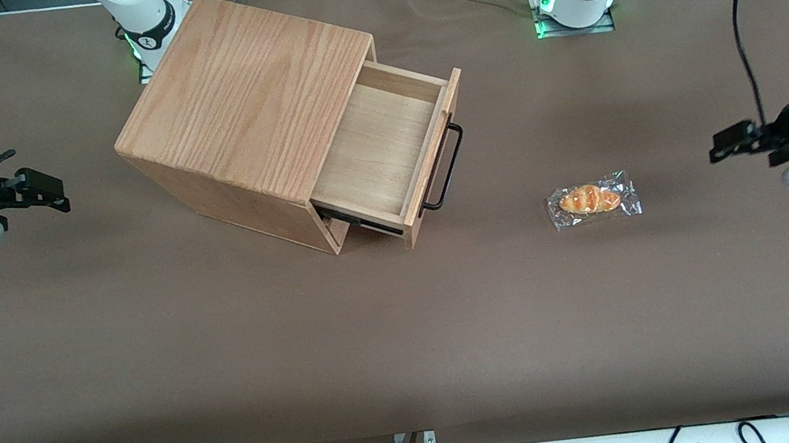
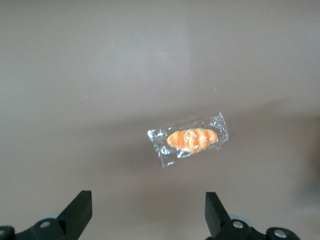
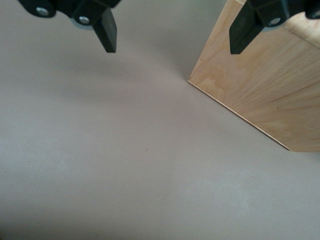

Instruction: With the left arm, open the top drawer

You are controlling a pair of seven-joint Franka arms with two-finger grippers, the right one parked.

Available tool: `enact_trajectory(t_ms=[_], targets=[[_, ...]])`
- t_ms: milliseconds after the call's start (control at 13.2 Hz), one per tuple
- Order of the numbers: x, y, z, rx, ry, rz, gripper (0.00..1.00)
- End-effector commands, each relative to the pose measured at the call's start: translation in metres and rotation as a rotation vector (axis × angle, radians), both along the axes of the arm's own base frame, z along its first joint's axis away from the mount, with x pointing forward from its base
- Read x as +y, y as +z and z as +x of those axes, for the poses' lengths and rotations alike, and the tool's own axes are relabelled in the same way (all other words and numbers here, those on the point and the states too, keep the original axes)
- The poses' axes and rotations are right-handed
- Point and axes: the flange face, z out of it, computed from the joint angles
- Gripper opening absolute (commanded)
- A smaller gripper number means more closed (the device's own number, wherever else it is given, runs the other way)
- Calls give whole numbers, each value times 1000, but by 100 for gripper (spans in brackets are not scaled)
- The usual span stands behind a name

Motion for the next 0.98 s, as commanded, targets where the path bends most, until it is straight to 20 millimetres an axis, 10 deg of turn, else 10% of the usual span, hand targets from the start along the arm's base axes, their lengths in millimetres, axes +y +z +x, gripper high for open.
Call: enact_trajectory(t_ms=[0, 151, 908], targets=[[-4, 43, -43, -21, -42, 56, 100], [-17, 65, -56, -46, -61, 56, 100], [-25, 46, -62, -26, -39, 59, 100]])
